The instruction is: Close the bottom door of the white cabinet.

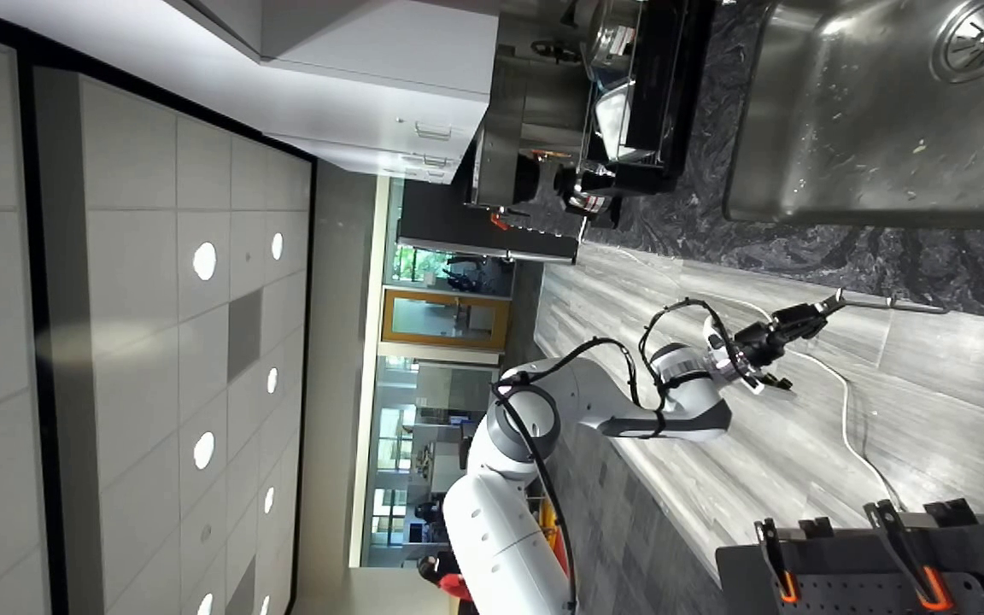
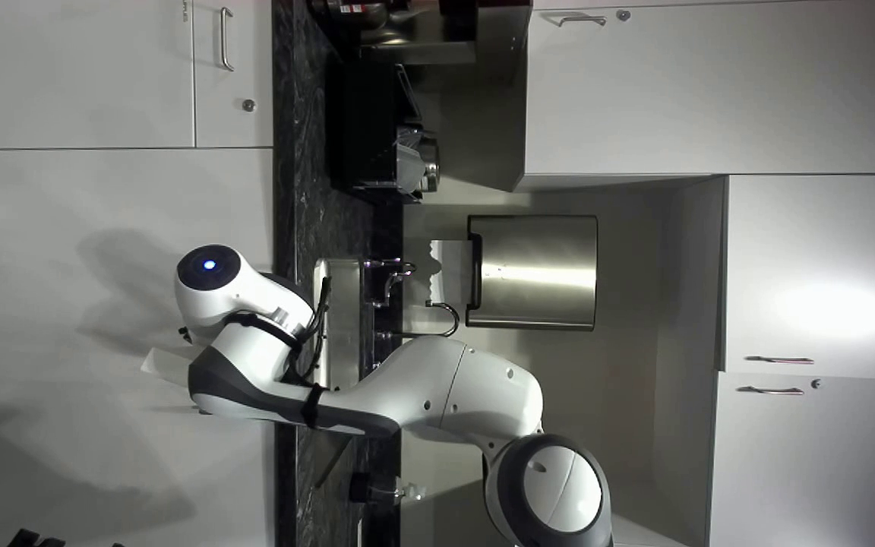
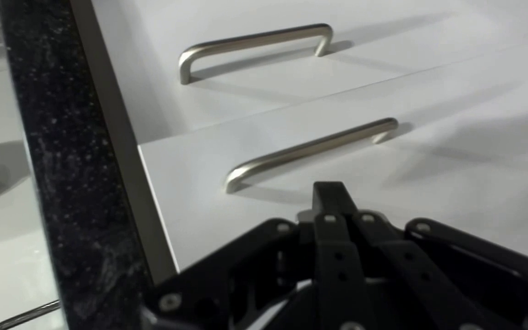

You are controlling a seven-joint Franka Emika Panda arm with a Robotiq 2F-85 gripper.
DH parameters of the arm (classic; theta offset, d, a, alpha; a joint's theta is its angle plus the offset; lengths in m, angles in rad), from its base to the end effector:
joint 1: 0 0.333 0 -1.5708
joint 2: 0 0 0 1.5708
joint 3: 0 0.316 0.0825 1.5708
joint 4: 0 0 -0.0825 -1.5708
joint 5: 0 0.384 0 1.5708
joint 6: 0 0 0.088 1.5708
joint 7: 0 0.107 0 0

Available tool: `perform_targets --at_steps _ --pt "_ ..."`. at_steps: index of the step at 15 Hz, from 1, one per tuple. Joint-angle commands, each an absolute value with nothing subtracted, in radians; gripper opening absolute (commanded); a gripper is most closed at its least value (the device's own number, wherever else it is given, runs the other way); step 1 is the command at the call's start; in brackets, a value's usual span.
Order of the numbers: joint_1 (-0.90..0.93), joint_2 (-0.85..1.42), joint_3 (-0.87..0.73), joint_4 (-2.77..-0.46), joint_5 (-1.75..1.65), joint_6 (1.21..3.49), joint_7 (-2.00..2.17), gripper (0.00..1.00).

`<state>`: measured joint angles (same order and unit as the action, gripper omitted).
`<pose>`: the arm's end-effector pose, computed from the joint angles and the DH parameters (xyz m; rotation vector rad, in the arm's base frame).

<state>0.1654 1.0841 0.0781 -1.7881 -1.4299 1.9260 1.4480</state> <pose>0.5203 0.0638 -0.0615 2.0253 0.0010 0.2077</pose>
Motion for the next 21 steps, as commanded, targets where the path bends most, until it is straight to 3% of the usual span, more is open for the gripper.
perform_targets --at_steps 1,10,21 --pt "0.152 1.021 0.108 -1.862 -1.441 2.004 1.490 0.00" --pt "0.085 0.685 0.176 -2.277 -1.355 2.167 1.476 0.00" --pt "0.034 0.218 0.136 -2.642 -1.334 2.492 1.443 0.00"
